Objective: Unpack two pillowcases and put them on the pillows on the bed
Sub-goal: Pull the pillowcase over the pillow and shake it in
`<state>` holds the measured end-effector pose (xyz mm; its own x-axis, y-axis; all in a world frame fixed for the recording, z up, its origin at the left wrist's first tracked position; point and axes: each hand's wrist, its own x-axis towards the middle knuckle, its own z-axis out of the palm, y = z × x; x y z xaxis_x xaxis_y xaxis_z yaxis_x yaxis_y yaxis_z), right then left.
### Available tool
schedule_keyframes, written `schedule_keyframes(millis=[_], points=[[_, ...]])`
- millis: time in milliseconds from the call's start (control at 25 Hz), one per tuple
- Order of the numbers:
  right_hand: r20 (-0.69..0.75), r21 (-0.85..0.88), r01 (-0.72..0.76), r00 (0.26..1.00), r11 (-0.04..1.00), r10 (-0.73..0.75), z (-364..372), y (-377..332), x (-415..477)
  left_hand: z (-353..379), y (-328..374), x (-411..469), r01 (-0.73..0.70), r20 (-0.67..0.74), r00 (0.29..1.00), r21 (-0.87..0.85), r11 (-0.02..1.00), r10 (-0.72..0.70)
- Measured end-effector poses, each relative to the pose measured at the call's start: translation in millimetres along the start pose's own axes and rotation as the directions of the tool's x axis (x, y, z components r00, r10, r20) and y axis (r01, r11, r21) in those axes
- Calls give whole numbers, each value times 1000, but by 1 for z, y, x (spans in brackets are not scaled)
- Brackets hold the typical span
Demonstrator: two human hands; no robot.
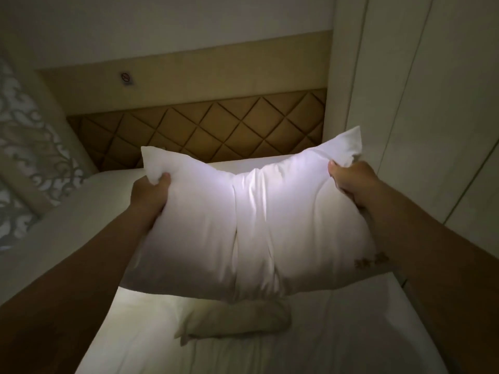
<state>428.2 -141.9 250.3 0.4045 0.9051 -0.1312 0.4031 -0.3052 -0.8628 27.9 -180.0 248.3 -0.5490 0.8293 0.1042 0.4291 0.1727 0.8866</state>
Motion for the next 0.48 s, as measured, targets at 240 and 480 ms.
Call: schedule_keyframes(millis=[240,480], points=[[-13,49,-28,999,998,29,-12,35,-1,15,9,-18,-74,14,997,100,992,73],[-39,105,-98,994,990,102,-40,61,-3,27,40,-8,-132,42,991,132,982,127]])
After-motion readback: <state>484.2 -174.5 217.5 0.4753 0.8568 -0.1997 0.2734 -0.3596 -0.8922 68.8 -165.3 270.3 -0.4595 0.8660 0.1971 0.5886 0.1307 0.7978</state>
